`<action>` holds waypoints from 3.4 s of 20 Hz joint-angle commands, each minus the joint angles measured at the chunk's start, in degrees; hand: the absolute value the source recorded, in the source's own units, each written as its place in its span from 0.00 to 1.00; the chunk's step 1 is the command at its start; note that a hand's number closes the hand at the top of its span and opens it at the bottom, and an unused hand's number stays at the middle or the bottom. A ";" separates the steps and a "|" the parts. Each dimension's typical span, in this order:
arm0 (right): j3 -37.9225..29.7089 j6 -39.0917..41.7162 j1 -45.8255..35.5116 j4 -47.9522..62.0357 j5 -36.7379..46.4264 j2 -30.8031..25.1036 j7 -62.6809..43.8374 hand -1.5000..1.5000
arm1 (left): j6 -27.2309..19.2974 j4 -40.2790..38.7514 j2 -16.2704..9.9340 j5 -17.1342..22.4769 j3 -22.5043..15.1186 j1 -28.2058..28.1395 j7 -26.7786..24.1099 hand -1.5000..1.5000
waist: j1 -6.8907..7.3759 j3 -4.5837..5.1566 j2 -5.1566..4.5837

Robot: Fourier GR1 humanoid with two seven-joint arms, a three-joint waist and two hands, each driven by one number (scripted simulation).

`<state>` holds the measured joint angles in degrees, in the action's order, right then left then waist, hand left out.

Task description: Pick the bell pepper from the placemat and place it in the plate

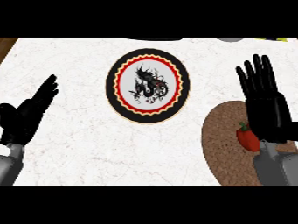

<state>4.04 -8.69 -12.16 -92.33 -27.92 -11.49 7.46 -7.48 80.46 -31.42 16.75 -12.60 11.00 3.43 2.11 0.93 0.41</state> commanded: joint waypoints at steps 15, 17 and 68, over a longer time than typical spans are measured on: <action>0.72 1.93 17.22 -0.16 14.44 3.64 30.50 0.00 | -0.79 -5.64 8.61 -2.61 3.14 -5.94 -12.46 0.50 | -2.59 -0.97 -0.40; -0.24 -0.58 20.20 -2.07 16.17 3.62 31.92 0.00 | 0.93 -4.44 7.87 -1.48 4.57 -7.62 -13.09 0.50 | -2.52 -0.95 -0.33; -4.53 8.90 12.77 11.08 54.71 -6.90 -6.33 0.00 | 8.16 -7.36 16.91 -13.05 13.66 -7.16 -13.62 0.50 | -2.11 -0.94 -0.41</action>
<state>0.86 0.55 1.55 -86.33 25.36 -19.86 -2.03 0.65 75.42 -16.37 5.38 0.29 3.59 -8.33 0.07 0.21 0.13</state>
